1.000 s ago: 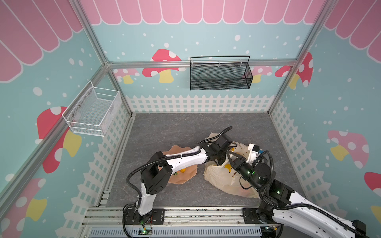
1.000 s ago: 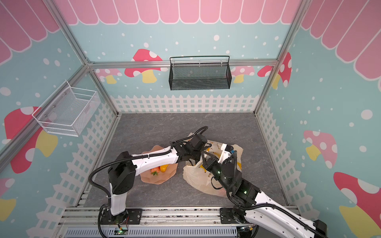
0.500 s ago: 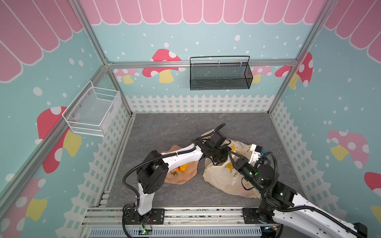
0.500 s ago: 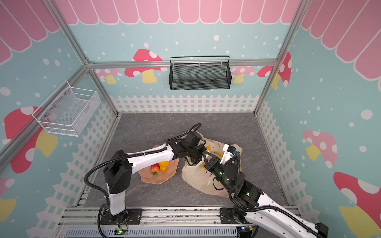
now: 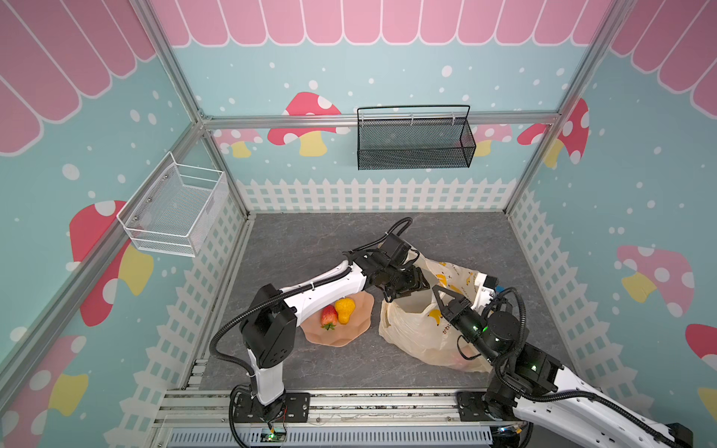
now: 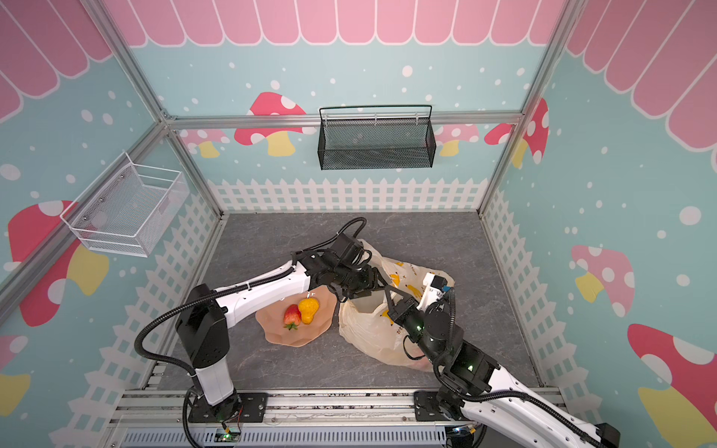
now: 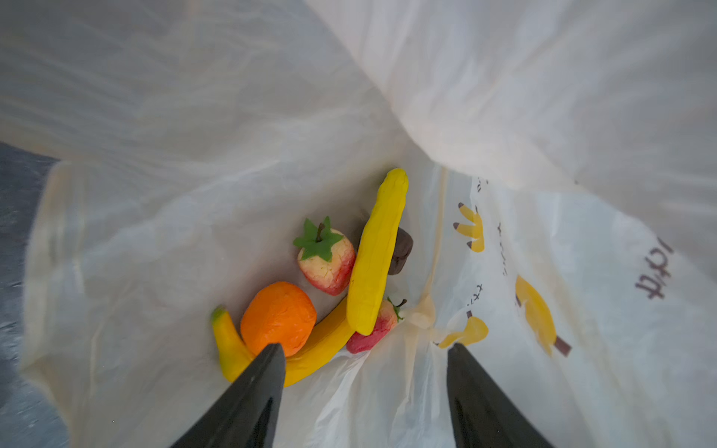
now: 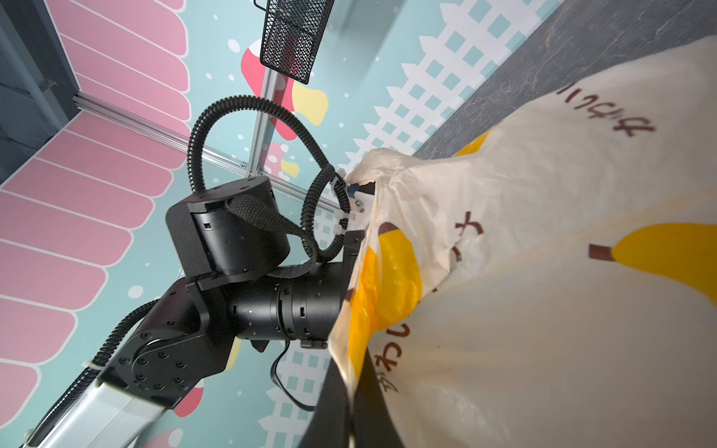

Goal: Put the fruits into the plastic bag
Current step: 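Open the left gripper, release the banana, and withdraw toward the bowl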

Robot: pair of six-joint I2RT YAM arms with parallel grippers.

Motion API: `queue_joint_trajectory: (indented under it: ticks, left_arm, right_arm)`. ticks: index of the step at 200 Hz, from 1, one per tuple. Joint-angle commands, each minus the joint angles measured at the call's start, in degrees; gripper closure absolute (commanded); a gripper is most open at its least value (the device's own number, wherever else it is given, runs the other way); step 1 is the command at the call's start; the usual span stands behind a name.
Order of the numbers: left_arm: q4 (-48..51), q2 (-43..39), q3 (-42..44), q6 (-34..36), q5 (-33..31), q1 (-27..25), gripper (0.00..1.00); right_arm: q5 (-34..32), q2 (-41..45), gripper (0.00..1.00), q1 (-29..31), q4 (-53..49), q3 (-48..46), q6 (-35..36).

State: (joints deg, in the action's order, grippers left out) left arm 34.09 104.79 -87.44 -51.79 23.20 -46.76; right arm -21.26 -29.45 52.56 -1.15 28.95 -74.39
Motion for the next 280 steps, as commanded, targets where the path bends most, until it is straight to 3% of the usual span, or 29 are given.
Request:
queue_joint_trajectory:
  ticks: [1, 100, 175, 280]
  left_arm:
    - [4.8, -5.2, 3.1, 7.6, -2.6, 1.5, 0.33]
    - [9.3, -14.8, 11.1, 19.7, -14.2, 5.3, 0.33]
    - [19.4, -14.1, 10.4, 37.1, -1.3, 6.8, 0.34]
    - [31.2, -16.4, 14.3, 49.4, -1.9, 6.7, 0.34]
  right_arm:
    - [-0.9, 0.7, 1.0, 0.2, -0.9, -0.3, -0.3]
    - [-1.7, 0.1, 1.0, 0.1, -1.2, 0.1, -0.4]
    - [-1.6, -0.8, 1.0, 0.1, -0.8, 0.6, -0.2]
    - [-1.8, -0.9, 1.0, 0.1, -0.5, 0.3, -0.2]
